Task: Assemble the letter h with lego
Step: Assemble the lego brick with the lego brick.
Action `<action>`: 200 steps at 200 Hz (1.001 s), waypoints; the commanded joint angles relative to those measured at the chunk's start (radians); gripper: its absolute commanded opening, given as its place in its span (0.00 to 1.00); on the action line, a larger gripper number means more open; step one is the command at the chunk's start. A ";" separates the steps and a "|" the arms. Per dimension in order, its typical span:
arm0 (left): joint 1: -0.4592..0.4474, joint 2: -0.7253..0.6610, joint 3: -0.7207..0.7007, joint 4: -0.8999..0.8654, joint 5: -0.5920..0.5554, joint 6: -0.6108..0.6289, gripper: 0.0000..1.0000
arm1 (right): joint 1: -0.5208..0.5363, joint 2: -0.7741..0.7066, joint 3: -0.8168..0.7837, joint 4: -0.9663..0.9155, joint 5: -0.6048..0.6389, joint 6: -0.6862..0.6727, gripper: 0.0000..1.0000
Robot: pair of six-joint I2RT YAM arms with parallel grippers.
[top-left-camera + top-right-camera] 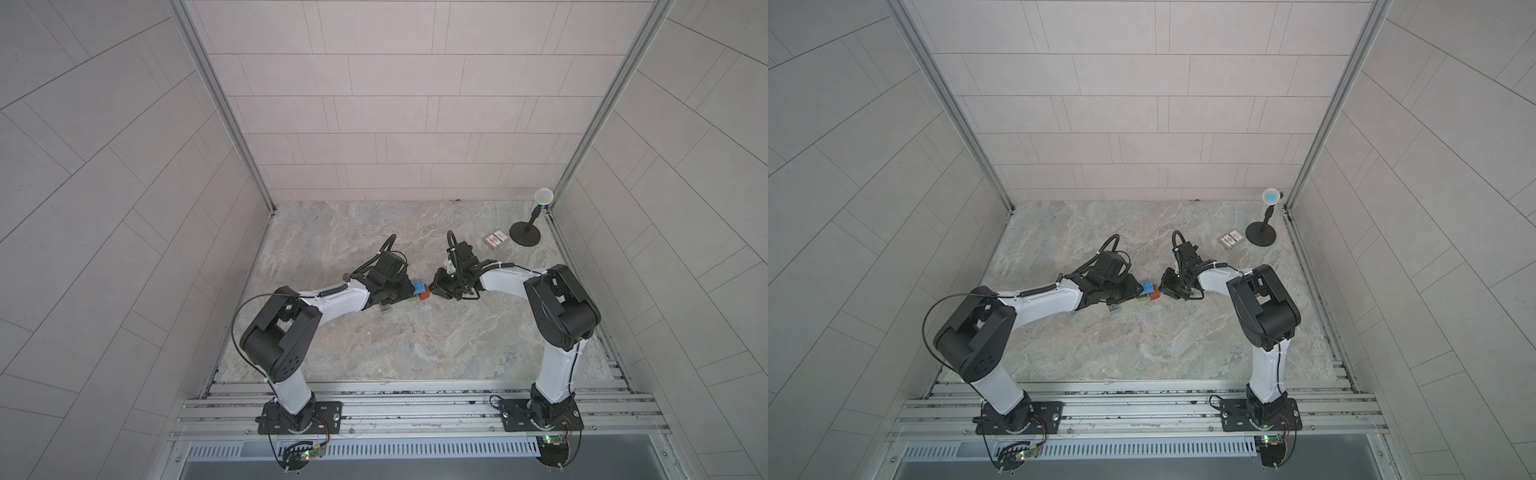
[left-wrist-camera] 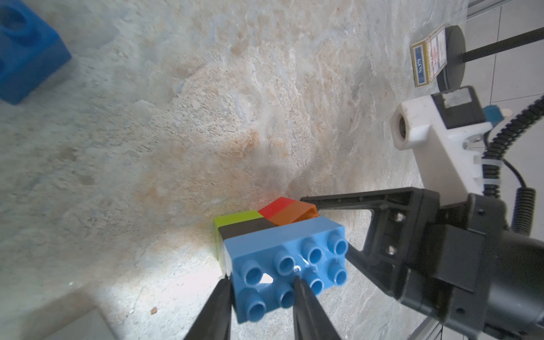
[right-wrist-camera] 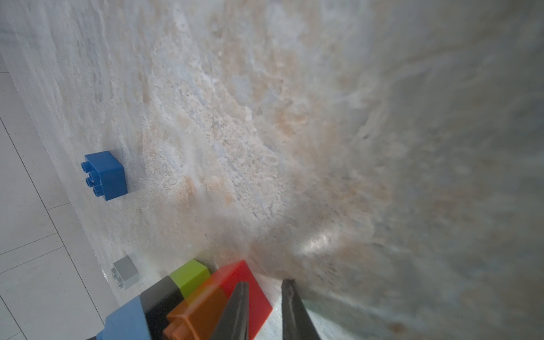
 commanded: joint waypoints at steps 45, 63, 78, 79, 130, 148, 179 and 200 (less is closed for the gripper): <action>-0.022 0.051 0.022 -0.246 -0.081 0.006 0.35 | 0.008 -0.019 -0.058 -0.004 -0.017 0.057 0.23; -0.023 0.057 0.031 -0.265 -0.089 0.007 0.35 | 0.009 -0.023 -0.069 0.015 -0.029 0.072 0.23; -0.023 0.061 0.038 -0.275 -0.085 0.007 0.35 | 0.011 -0.021 -0.071 0.022 -0.038 0.077 0.22; -0.023 0.062 0.038 -0.275 -0.085 0.006 0.35 | 0.010 -0.022 -0.071 0.023 -0.039 0.077 0.22; -0.025 0.081 0.049 -0.301 -0.100 -0.006 0.35 | 0.016 -0.030 -0.076 0.030 -0.041 0.085 0.22; -0.024 0.083 0.053 -0.319 -0.115 -0.007 0.35 | 0.018 -0.031 -0.078 0.035 -0.043 0.090 0.22; -0.025 0.073 0.053 -0.339 -0.135 -0.006 0.35 | 0.019 -0.040 -0.078 0.027 -0.030 0.085 0.22; -0.025 0.070 0.065 -0.353 -0.130 -0.003 0.35 | 0.017 -0.068 -0.075 -0.004 0.016 0.055 0.23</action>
